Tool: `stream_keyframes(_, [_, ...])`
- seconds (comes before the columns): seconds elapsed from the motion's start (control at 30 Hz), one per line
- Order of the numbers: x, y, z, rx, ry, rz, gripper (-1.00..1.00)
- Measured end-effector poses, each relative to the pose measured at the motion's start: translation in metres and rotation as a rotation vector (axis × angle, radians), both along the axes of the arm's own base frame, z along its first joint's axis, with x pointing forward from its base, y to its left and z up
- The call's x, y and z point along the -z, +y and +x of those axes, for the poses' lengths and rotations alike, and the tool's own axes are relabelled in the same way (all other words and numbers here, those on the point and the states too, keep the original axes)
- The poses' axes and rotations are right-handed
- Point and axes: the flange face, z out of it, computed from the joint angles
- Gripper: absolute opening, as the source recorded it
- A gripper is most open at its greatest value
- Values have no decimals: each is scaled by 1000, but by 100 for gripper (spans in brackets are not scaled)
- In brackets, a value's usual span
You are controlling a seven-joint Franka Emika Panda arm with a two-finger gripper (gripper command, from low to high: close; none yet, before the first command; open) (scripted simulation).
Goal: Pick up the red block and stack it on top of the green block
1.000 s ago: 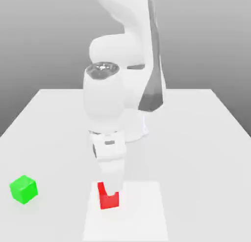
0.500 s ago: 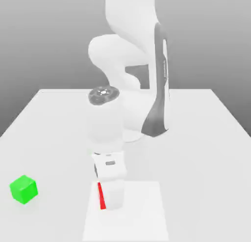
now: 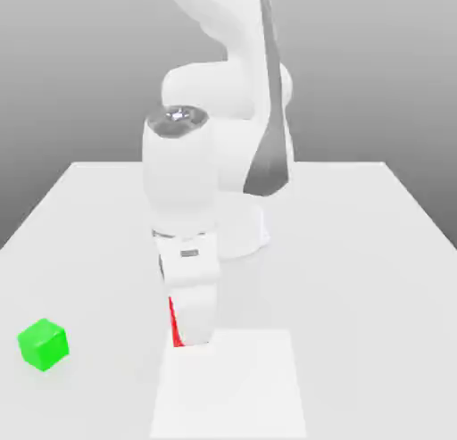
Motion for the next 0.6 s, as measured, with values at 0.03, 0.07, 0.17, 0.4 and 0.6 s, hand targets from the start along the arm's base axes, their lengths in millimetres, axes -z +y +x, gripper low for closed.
stream_keyframes(0.03, [-4,-30,-4,95,1,0,-100])
stream_keyframes(0.07, [-8,-58,-9,184,1,0,-100])
stream_keyframes(0.17, [-22,-136,-34,437,-4,-1,-100])
stream_keyframes(0.4, [11,-149,-31,475,-12,-6,-100])
stream_keyframes(0.6, [35,-148,-34,478,-7,-2,100])
